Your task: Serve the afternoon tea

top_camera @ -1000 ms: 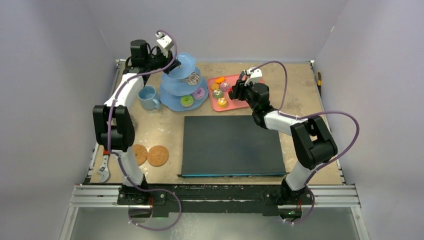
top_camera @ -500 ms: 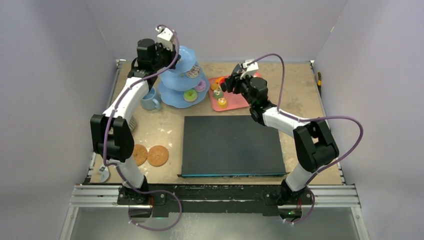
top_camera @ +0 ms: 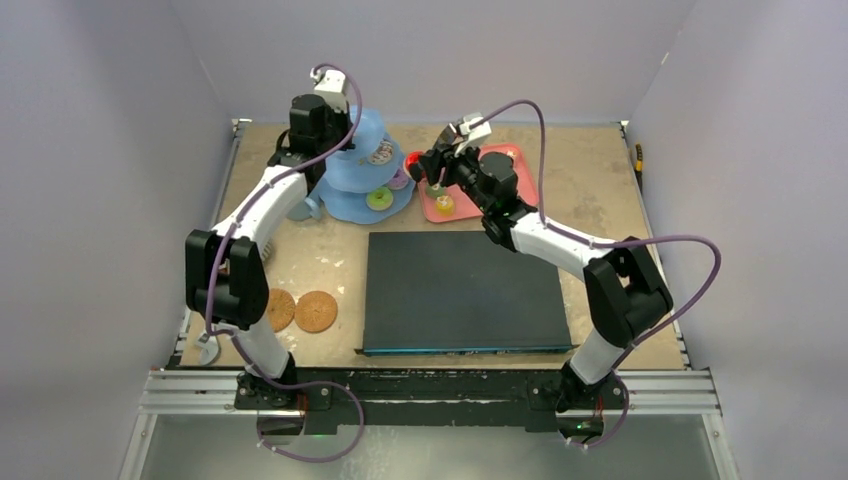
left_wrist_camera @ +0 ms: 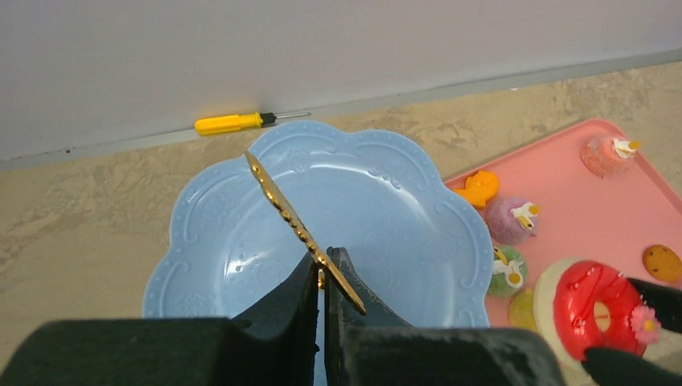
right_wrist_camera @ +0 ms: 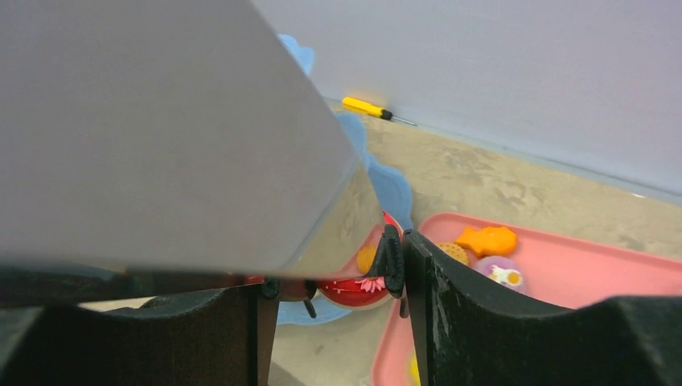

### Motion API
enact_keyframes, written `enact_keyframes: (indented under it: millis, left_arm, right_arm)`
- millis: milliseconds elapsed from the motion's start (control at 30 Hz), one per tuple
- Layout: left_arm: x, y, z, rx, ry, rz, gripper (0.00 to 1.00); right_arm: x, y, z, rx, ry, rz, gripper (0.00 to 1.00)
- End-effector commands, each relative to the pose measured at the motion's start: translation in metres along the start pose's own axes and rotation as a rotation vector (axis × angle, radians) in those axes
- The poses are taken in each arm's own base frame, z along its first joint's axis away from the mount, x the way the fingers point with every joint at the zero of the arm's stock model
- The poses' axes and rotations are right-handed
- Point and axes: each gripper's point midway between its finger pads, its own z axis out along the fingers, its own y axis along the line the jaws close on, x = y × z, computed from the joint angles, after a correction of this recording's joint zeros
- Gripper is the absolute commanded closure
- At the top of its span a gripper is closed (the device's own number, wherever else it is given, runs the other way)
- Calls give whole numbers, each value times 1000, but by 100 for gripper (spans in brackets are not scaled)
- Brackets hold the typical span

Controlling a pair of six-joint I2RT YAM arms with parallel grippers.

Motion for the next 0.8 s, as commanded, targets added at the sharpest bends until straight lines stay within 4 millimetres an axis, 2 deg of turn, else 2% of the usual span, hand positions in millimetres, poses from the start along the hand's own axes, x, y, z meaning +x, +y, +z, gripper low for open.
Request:
enact_keyframes:
  millis: [0, 200, 333, 467, 567, 700, 767]
  left_arm:
    - [-55, 6, -17, -97, -177, -47, 100]
    - [-54, -6, -9, -75, -166, -82, 100]
    - [-61, -8, -13, -66, -159, -68, 89]
    - [-66, 0, -21, -104, -168, -2, 94]
    - [-70, 11, -26, -154, -176, 34, 100]
    - [-64, 13, -25, -159, -166, 32, 100]
    - [-61, 7, -23, -128, -157, 16, 96]
  right_arm:
    - [-37, 34, 10, -84, -92, 14, 43]
    - [-33, 63, 25, -131, -87, 17, 43]
    - [-28, 84, 37, -165, -77, 14, 43]
    - [-22, 100, 48, -190, -69, 14, 43]
    - [-23, 109, 52, -204, -76, 13, 43]
    - [-22, 112, 59, -205, -74, 8, 43]
    - [-21, 111, 62, -199, -76, 7, 43]
